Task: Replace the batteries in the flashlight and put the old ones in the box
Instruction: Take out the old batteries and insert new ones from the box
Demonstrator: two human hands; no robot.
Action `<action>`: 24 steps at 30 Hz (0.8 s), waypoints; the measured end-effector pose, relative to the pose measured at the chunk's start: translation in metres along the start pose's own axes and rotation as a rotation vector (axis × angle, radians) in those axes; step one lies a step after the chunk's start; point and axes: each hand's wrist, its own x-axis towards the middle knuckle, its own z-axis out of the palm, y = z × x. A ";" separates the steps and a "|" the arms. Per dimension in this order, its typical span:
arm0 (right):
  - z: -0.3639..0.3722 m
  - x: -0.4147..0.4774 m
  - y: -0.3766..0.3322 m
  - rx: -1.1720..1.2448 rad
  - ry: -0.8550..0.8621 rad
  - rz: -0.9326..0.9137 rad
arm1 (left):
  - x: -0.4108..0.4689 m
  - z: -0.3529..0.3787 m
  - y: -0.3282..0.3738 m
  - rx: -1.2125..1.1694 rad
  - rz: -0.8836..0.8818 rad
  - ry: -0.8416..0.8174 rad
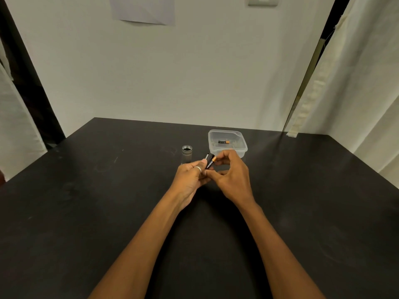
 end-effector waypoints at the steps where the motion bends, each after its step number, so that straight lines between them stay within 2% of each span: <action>1: 0.000 0.000 -0.001 0.015 0.001 -0.001 | 0.000 0.000 0.000 -0.001 0.001 0.006; 5: -0.003 0.002 -0.002 0.096 0.046 0.043 | 0.000 0.001 0.000 -0.008 0.015 -0.002; 10: -0.008 0.004 -0.002 0.324 0.085 0.177 | 0.000 0.002 -0.002 0.009 0.018 -0.030; 16: -0.039 0.015 0.007 0.543 0.349 0.300 | 0.003 0.003 -0.001 -0.009 -0.037 0.040; 20: -0.063 0.015 0.028 0.353 0.469 0.376 | 0.001 0.003 0.001 0.002 -0.050 0.029; 24: -0.065 0.015 0.042 -0.083 0.394 0.431 | 0.000 0.005 0.002 0.016 -0.042 0.024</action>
